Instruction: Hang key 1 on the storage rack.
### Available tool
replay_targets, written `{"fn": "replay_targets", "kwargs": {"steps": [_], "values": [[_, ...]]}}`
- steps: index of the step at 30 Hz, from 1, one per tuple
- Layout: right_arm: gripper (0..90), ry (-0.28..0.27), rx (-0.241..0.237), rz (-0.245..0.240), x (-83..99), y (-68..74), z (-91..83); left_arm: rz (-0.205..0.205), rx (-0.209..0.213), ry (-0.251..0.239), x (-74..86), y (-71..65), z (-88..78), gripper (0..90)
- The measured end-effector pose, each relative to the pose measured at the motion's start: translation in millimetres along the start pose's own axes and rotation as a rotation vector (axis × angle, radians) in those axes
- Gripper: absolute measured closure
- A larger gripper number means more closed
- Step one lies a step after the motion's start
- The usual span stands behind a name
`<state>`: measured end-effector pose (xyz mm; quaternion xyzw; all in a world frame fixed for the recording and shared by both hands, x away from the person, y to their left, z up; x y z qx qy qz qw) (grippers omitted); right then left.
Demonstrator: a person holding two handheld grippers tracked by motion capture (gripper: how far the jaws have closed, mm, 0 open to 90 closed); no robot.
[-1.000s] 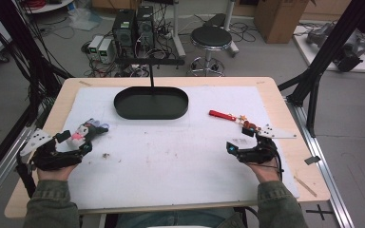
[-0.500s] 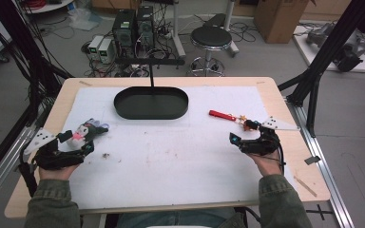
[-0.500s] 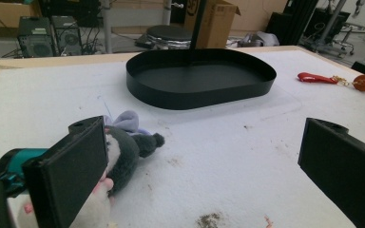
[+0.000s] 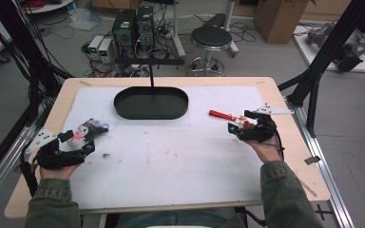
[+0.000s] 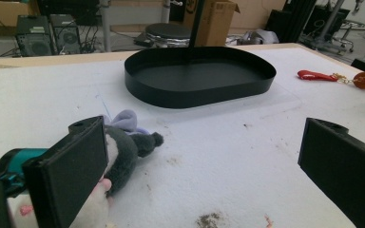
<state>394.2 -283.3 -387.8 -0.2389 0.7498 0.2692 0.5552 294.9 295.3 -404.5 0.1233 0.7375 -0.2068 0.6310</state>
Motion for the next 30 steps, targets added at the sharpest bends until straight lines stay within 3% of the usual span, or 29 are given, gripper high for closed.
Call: {"fn": "replay_targets", "kwargs": {"steps": [5, 24, 29, 30], "values": [[0.5, 0.081, 0.013, -0.027, -9.2, -10.0, 18.8, 0.001, 0.002, -0.002, -0.3, -0.3, 0.2, 3.1], [0.5, 0.186, 0.005, -0.066, -32.4, -26.3, 59.3, 0.011, 0.017, 0.024, 1.4, -2.0, 3.0, 3.1], [0.5, 0.257, -0.005, -0.100, -34.7, -28.9, 69.5, 0.011, 0.024, 0.033, 2.1, -2.8, 4.4, 3.1], [0.5, 0.291, -0.010, -0.112, -37.8, -30.6, 76.2, 0.012, 0.025, 0.031, 2.0, -3.1, 4.5, 3.1]]}}
Point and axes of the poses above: each handheld gripper's, and its own axes: z roughly forward along the jaws, x roughly out of its underside, y roughly to its left, the point moved 2 cm from there along z, roughly forward along the jaws, and after that the axes turned 9 degrees about -y, right-handed, at the moved point
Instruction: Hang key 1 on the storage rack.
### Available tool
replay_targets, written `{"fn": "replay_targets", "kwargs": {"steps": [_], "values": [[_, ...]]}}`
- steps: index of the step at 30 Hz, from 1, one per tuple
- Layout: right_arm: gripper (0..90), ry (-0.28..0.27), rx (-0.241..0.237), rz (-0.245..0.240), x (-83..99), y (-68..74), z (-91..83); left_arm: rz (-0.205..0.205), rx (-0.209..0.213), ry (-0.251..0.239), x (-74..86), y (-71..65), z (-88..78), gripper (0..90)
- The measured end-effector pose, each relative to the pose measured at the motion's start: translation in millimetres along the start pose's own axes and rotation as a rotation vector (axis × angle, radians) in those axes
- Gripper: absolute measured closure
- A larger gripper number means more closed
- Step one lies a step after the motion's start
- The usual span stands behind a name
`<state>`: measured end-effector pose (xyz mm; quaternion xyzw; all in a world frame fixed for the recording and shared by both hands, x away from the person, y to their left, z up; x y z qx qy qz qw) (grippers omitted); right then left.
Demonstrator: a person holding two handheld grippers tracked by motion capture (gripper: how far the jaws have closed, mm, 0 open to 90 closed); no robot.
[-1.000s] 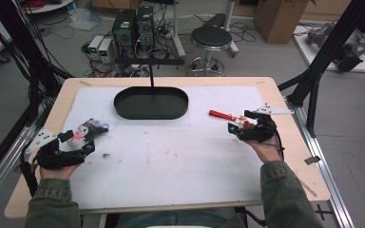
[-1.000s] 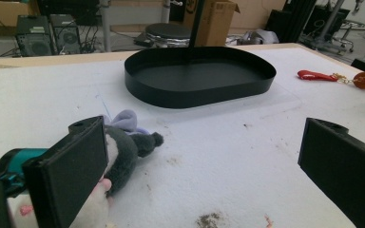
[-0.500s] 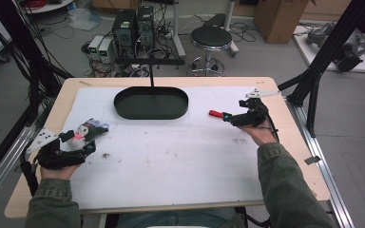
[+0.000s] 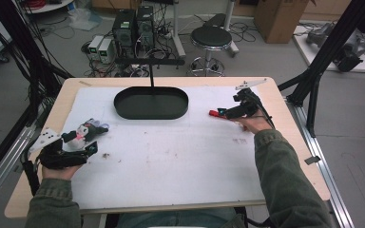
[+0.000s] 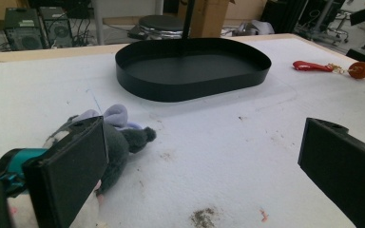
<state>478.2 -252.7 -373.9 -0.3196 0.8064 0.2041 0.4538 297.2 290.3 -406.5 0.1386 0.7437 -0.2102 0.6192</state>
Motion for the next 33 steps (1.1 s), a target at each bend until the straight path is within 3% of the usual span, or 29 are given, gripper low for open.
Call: {"fn": "replay_targets", "kwargs": {"steps": [7, 14, 22, 30, 33], "values": [[0.5, 0.049, -0.014, -0.027, -16.2, -10.0, 15.8, -0.001, -0.001, 0.001, 0.0, 1.0, -0.1, 3.1], [0.5, 0.113, -0.012, -0.037, -18.6, -17.9, 34.7, -0.001, -0.001, -0.002, 0.0, 1.5, -0.3, 3.1], [0.5, 0.228, 0.013, -0.017, 1.0, -26.9, 64.1, -0.002, 0.002, 0.000, 0.3, 0.7, -0.8, 3.1], [0.6, 0.335, 0.015, -0.070, 14.5, -33.7, 70.2, -0.003, -0.007, -0.006, 0.5, 2.2, -2.9, 3.1], [7.9, 0.363, 0.009, -0.100, 16.3, -31.0, 72.5, 0.000, -0.006, -0.006, 0.2, 1.5, -3.5, 3.1]]}}
Point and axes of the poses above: each handheld gripper's, and its own axes: z roughly forward along the jaws, x roughly out of its underside, y roughly to its left, the point moved 2 cm from there along z, roughly forward along the jaws, and after that the axes turned 9 degrees about -y, right-handed, at the moved point
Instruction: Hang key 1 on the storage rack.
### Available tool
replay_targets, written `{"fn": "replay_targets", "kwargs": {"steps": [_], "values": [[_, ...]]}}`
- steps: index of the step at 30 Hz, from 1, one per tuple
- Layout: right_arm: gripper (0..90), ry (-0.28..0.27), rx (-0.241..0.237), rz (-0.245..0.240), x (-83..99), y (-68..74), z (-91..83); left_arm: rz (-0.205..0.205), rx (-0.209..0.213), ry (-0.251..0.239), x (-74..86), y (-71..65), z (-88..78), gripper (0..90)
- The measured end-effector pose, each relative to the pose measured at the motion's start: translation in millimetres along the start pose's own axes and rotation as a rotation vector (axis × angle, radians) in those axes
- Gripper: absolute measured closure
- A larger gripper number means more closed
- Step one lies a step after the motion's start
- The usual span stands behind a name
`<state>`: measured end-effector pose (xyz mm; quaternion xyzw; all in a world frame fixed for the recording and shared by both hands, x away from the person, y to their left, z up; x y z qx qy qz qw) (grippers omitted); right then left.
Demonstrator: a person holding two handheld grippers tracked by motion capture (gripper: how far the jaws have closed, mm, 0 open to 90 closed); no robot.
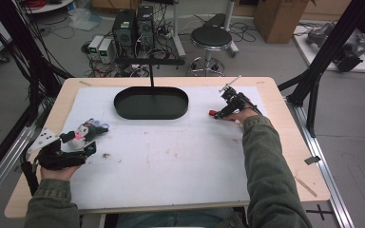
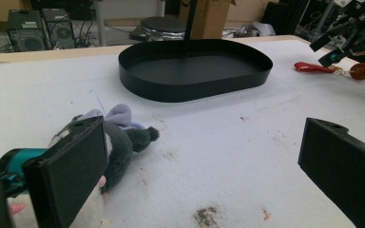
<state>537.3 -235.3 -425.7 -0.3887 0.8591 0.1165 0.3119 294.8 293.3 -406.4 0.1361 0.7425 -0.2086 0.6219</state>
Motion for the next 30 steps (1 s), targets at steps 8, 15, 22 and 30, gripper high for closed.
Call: {"fn": "replay_targets", "kwargs": {"steps": [8, 15, 22, 30], "values": [[21.2, 0.055, -0.006, -0.049, 0.5, 7.2, 13.6, 0.002, 0.001, 0.002, 0.3, -1.0, 0.1, 3.1], [62.4, 0.074, -0.075, -0.017, -1.0, 12.0, 16.1, 0.000, -0.001, 0.001, 0.6, -0.4, -0.5, 3.1], [74.9, 0.094, 0.016, -0.026, -5.7, 25.0, 11.5, -0.001, -0.007, -0.004, 0.2, 0.7, -2.1, 3.1], [74.9, -0.083, -0.050, 0.077, -20.5, 27.8, -31.6, -0.002, -0.006, -0.005, -0.2, 1.0, -3.1, 3.1]]}}
Point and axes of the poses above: each handheld gripper's, and its own axes: z roughly forward along the jaws, x roughly out of its underside, y roughly to its left, the point moved 2 cm from there along z, roughly forward along the jaws, and after that the axes turned 9 degrees about -y, right-handed, at the moved point
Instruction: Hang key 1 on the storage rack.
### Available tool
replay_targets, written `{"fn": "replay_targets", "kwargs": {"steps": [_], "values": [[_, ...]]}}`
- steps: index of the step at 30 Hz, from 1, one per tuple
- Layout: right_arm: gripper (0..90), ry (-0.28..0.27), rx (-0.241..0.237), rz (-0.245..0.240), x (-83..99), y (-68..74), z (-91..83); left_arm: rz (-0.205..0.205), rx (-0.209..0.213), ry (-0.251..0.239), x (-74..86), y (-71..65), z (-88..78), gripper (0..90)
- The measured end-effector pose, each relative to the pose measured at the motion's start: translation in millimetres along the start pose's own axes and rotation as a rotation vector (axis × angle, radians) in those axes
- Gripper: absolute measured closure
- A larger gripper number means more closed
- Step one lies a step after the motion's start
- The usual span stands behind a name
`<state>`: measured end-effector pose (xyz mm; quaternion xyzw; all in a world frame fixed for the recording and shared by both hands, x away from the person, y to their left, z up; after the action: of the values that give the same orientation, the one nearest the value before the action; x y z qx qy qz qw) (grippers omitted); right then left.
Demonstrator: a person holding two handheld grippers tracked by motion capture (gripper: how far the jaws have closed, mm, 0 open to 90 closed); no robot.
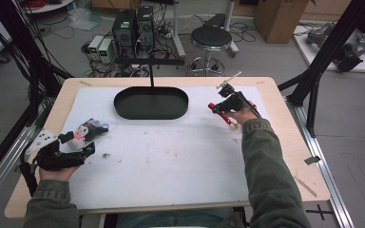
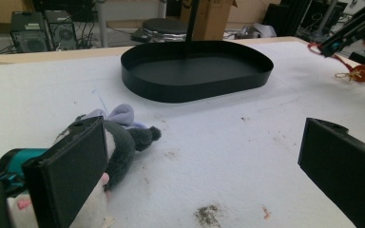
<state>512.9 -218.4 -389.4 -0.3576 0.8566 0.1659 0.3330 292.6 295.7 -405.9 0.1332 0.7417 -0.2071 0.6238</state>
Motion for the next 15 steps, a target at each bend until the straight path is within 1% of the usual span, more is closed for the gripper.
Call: {"fn": "replay_targets", "kwargs": {"steps": [4, 5, 7, 10, 11, 12, 15], "values": [[74.8, -0.098, -0.058, 0.059, -6.6, 0.8, -22.0, -0.001, 0.001, 0.000, 0.6, -0.2, 1.0, 3.1], [74.8, -0.107, -0.079, 0.079, -7.8, 2.1, -25.8, -0.001, 0.003, 0.003, 0.8, 0.2, 1.5, 3.1], [74.8, -0.119, -0.101, 0.109, -9.8, 5.4, -29.2, 0.000, 0.010, 0.012, 1.5, 1.3, 3.4, 3.1], [74.8, -0.147, -0.129, 0.132, -13.8, 9.9, -30.1, 0.003, 0.015, 0.010, 1.2, 1.0, 4.7, 3.1], [74.8, -0.153, -0.141, 0.151, -16.3, 12.7, -30.8, 0.004, 0.016, 0.010, 1.1, 0.9, 4.6, 3.1], [74.8, -0.172, -0.147, 0.150, -17.9, 13.6, -30.5, 0.003, 0.015, 0.010, 1.2, 1.0, 4.6, 3.1], [74.8, -0.199, -0.177, 0.179, -26.3, 18.8, -32.1, 0.009, 0.018, 0.018, 1.9, 0.9, 4.3, 3.1]]}}
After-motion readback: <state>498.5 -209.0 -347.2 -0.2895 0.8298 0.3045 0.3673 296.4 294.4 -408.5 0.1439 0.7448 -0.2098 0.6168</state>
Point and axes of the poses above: each handheld gripper's, and its own axes: z roughly forward along the jaws, x roughly out of its underside, y roughly to its left, the point moved 2 cm from there along z, roughly forward along the jaws, and after that the axes turned 9 degrees about -y, right-handed, at the moved point
